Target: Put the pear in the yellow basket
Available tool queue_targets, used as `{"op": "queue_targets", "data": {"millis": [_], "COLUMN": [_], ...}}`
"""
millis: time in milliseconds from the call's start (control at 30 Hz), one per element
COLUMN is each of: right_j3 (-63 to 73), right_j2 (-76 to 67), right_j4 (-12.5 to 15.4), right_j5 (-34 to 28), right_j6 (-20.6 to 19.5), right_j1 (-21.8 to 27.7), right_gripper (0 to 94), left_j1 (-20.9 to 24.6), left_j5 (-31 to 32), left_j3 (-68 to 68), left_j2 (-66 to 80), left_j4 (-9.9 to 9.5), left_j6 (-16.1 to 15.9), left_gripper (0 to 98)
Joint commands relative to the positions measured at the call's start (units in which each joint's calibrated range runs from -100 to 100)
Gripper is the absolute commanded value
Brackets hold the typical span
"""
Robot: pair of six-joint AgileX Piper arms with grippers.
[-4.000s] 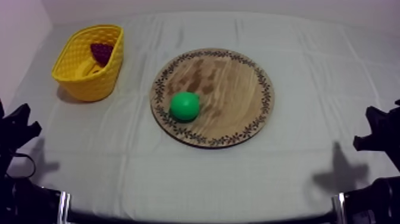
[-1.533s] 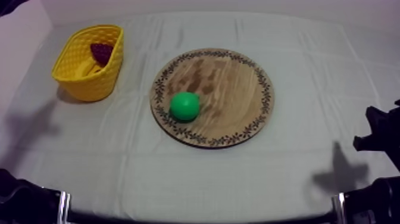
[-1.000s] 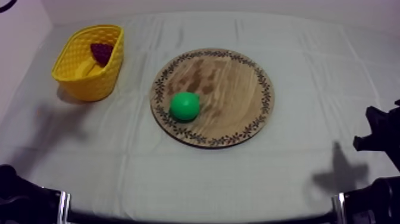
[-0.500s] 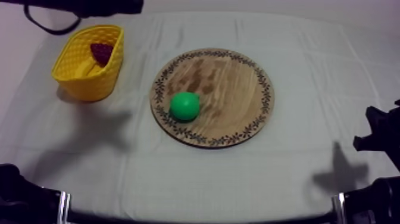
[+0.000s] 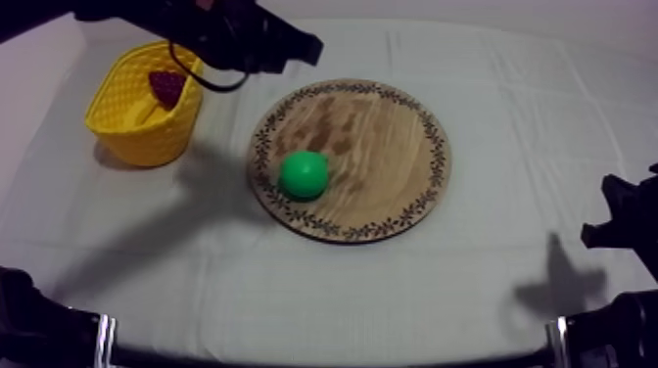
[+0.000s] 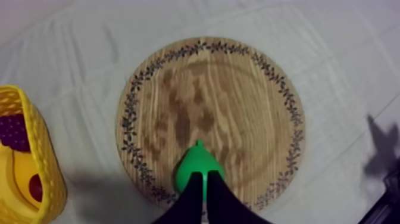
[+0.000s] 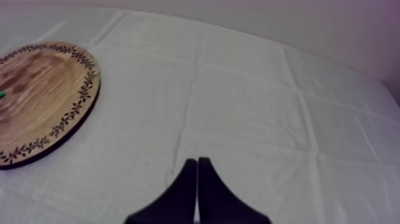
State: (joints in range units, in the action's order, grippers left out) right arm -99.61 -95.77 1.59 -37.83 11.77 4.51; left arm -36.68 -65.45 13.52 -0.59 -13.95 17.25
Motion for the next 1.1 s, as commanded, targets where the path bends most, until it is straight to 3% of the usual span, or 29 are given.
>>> {"op": "queue_targets", "data": {"millis": [0,500,600,700,933,1067], "right_j3": [-0.1,-0.1,-0.1,-0.1,-0.1,-0.1], "right_j2": [0.0,0.0,0.0,0.0,0.0,0.0], "right_j4": [0.0,0.0,0.0,0.0,0.0,0.0], "right_j5": [0.0,0.0,0.0,0.0,0.0,0.0], "right_j6": [0.0,0.0,0.0,0.0,0.0,0.0], "right_j1": [0.0,0.0,0.0,0.0,0.0,0.0], "right_gripper": [0.5,0.5,0.5,0.5,0.5,0.5], "left_j1": [-0.2,-0.3,-0.3,-0.3,0.2,0.2], "left_j5": [-0.3,0.4,0.5,0.5,-2.0,-4.5], "left_j3": [0.3,2.3,2.6,2.9,3.2,3.2], "left_j2": [-2.5,-8.2,-8.1,-7.8,-7.1,-6.8], "left_j4": [-0.23,-0.7,-0.58,-0.46,0.69,0.63], "left_j6": [0.0,0.1,0.0,0.4,0.8,1.3], "left_gripper": [0.0,0.0,3.7,18.7,66.1,85.8]}}
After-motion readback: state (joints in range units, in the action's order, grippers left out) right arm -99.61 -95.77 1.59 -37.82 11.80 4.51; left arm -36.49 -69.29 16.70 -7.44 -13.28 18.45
